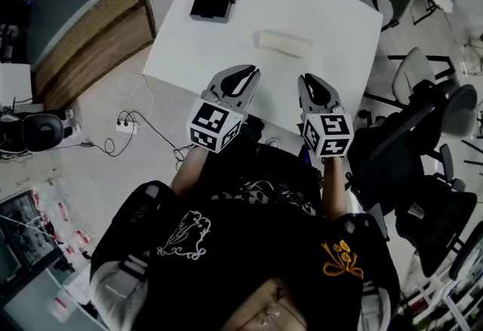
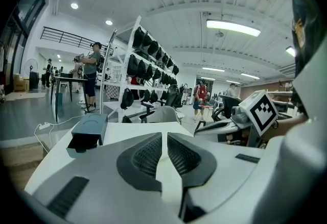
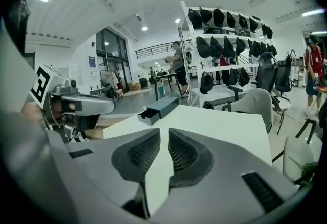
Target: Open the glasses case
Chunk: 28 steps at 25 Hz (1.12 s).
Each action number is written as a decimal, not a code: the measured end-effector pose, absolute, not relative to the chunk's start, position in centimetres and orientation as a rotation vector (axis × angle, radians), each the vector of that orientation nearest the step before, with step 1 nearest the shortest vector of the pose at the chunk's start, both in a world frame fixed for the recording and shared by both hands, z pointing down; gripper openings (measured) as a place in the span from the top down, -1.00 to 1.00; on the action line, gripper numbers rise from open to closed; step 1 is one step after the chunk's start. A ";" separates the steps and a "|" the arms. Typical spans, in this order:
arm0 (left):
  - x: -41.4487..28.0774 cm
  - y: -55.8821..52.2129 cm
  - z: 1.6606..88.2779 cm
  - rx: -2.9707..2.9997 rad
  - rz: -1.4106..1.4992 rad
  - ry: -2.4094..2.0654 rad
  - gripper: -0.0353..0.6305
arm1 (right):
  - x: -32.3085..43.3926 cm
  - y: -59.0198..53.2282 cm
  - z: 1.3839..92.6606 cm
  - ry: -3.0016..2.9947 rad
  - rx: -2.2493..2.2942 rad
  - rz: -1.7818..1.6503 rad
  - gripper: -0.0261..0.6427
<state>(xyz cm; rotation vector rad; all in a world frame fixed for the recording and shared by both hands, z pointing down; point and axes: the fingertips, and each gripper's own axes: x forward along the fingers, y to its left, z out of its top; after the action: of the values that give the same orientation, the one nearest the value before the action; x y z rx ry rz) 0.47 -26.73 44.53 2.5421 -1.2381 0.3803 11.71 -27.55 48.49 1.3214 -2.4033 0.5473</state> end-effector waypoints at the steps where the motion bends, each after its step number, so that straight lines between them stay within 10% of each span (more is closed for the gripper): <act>1: 0.2 -27.5 45.3 2.551 0.406 -1.233 0.80 | 11.8 -28.4 48.9 -2.389 1.325 0.540 0.74; 28: -0.2 -38.2 65.2 2.456 0.886 -0.861 0.51 | 9.0 -39.6 64.7 -1.886 0.810 -0.039 0.25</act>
<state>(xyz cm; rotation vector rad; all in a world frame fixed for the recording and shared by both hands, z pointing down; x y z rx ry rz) -0.19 -38.16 65.17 2.4556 -0.8608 0.8863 9.05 -39.57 64.74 0.8102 -1.8864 -0.0392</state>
